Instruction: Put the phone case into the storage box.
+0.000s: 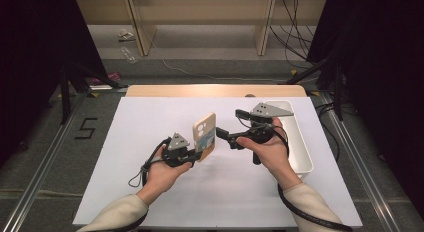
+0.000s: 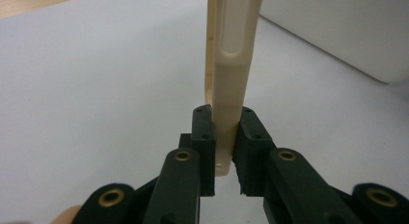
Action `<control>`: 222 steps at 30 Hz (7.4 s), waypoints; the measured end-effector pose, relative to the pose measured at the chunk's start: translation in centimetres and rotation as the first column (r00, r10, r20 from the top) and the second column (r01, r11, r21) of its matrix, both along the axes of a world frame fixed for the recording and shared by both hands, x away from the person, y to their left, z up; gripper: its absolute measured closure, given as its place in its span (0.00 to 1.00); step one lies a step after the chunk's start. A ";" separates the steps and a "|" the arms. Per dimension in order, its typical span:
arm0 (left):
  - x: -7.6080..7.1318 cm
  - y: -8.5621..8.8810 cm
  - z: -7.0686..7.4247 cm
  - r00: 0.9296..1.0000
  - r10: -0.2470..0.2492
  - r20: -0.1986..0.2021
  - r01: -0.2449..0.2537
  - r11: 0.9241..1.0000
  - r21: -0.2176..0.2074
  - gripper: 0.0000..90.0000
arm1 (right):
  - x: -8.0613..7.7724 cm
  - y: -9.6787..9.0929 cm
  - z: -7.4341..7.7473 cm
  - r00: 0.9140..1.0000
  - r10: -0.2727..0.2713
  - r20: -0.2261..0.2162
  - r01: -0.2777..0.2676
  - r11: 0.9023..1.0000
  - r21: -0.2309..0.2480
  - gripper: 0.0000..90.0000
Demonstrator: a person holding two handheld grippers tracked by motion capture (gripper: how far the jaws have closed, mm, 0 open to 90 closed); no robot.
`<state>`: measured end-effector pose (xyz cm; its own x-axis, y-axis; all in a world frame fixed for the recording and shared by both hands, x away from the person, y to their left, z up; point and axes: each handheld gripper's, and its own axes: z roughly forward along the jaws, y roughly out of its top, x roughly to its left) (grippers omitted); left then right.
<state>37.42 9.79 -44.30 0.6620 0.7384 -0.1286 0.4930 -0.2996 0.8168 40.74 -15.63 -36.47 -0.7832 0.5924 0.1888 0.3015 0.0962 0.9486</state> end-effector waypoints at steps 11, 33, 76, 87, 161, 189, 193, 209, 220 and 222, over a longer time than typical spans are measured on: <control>-0.1 -0.6 0.3 1.000 -0.004 0.011 0.004 1.000 0.000 0.88 | -0.1 0.3 -0.1 1.000 0.007 -0.006 -0.008 1.000 -0.001 0.00; -0.3 -2.3 0.6 1.000 -0.028 0.012 0.028 1.000 -0.006 0.88 | -0.2 0.8 -0.4 1.000 -0.013 -0.016 0.013 1.000 -0.003 0.00; -0.6 -3.7 0.7 0.998 -0.055 0.011 0.055 0.998 -0.012 0.88 | -0.4 1.7 -1.1 0.999 -0.045 -0.021 0.045 0.999 -0.011 0.00; -0.8 -4.1 0.8 0.998 -0.068 0.012 0.068 0.998 -0.012 0.88 | -0.5 1.8 -1.3 0.998 -0.054 -0.026 0.053 0.998 -0.022 0.00; -0.9 -4.2 0.9 0.998 -0.067 0.006 0.067 0.997 -0.024 0.88 | -0.6 2.1 -1.9 0.996 -0.088 0.022 0.089 0.995 -0.045 0.12; -0.9 -4.1 1.1 0.982 -0.167 0.082 0.169 0.985 -0.017 0.41 | -0.8 1.7 -1.2 0.990 -0.131 0.044 0.132 0.991 -0.021 0.13; -1.0 -3.4 1.0 0.977 -0.186 0.102 0.184 0.982 0.032 0.23 | -0.9 1.6 -1.1 0.989 -0.139 0.050 0.140 0.990 -0.018 0.13; -1.3 -0.1 1.5 0.980 -0.162 0.113 0.143 0.977 0.156 0.00 | -0.8 0.8 -0.4 0.983 -0.170 0.073 0.171 0.985 -0.009 0.13; -2.0 1.7 1.2 0.985 -0.140 0.097 0.125 0.981 0.148 0.00 | -0.8 0.5 -0.2 0.980 -0.183 0.078 0.183 0.983 -0.005 0.13; -2.1 2.0 1.1 0.986 -0.137 0.095 0.122 0.981 0.150 0.00 | -0.8 0.5 -0.2 0.979 -0.186 0.079 0.187 0.982 -0.003 0.13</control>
